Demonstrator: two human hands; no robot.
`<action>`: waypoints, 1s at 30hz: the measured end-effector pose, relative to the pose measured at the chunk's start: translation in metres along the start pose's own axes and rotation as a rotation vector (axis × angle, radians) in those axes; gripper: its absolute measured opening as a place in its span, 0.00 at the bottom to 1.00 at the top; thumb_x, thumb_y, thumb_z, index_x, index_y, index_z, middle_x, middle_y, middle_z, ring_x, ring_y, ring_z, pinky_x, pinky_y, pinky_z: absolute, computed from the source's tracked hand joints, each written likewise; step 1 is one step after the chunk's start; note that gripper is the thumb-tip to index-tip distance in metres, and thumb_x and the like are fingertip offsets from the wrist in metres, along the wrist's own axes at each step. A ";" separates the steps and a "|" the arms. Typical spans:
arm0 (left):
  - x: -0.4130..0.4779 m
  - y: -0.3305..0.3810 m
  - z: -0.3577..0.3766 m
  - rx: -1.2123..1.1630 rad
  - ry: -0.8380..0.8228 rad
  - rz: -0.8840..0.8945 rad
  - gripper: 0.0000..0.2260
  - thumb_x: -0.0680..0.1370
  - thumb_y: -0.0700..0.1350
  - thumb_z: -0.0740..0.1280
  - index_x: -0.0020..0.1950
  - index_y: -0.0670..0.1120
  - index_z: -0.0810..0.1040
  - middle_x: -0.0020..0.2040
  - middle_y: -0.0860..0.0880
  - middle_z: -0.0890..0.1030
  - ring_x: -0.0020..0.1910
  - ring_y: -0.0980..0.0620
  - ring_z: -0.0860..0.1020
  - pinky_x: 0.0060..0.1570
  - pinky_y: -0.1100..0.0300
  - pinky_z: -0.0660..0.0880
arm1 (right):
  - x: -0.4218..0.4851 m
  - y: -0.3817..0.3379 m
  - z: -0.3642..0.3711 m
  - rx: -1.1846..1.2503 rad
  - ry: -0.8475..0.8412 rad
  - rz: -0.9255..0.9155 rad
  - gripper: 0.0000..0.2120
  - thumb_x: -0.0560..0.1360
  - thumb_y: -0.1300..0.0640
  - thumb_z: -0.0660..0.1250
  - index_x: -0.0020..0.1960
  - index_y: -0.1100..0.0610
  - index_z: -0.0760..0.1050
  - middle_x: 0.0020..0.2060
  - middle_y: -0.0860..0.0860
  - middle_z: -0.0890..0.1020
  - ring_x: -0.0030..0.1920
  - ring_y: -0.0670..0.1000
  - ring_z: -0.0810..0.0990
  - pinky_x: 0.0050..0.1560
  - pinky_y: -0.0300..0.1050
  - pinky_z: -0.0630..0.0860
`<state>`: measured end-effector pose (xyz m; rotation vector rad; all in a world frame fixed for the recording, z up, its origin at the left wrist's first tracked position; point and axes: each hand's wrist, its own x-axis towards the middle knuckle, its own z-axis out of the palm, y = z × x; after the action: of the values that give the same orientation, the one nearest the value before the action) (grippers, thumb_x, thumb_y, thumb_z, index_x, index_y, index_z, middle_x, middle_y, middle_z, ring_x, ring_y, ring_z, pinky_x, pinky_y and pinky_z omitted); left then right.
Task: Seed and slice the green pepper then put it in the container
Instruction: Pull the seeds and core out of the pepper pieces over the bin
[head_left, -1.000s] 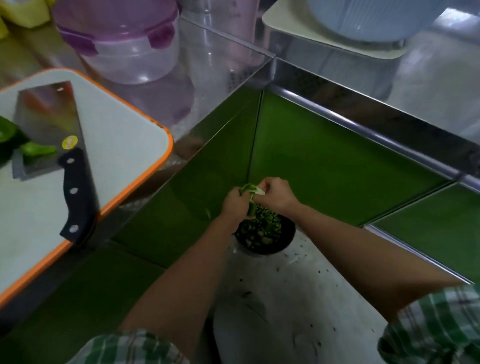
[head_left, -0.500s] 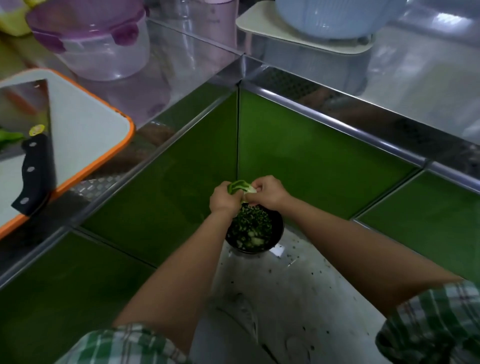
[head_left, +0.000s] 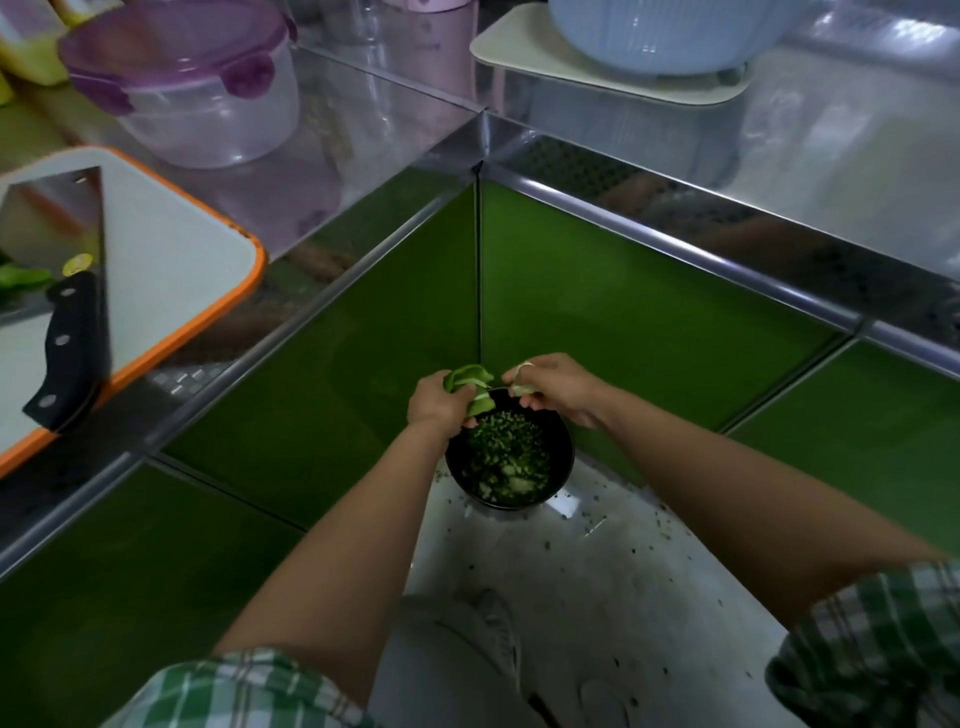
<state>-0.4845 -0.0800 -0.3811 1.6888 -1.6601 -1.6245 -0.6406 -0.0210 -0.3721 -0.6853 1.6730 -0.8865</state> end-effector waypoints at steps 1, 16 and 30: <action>0.000 -0.001 -0.001 -0.047 -0.016 -0.028 0.04 0.80 0.42 0.64 0.54 0.46 0.75 0.47 0.44 0.82 0.31 0.52 0.77 0.32 0.61 0.72 | 0.004 0.001 0.000 -0.016 0.035 -0.002 0.10 0.78 0.64 0.62 0.57 0.66 0.76 0.37 0.55 0.78 0.32 0.47 0.75 0.31 0.34 0.74; -0.004 0.008 -0.004 -0.267 -0.072 -0.123 0.14 0.82 0.41 0.58 0.67 0.40 0.70 0.55 0.42 0.78 0.43 0.49 0.77 0.38 0.59 0.76 | 0.013 0.000 0.019 -0.328 0.320 -0.162 0.11 0.78 0.50 0.65 0.42 0.54 0.83 0.46 0.58 0.85 0.49 0.57 0.82 0.53 0.48 0.78; -0.007 0.010 -0.009 -0.380 -0.028 -0.119 0.07 0.83 0.39 0.56 0.49 0.43 0.73 0.44 0.45 0.77 0.41 0.49 0.78 0.46 0.53 0.78 | 0.014 0.003 0.015 -0.301 0.283 -0.181 0.13 0.77 0.57 0.66 0.35 0.58 0.80 0.32 0.54 0.84 0.34 0.49 0.82 0.50 0.49 0.80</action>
<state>-0.4808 -0.0820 -0.3664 1.5972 -1.1824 -1.8823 -0.6297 -0.0337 -0.3843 -0.9624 2.0480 -0.8978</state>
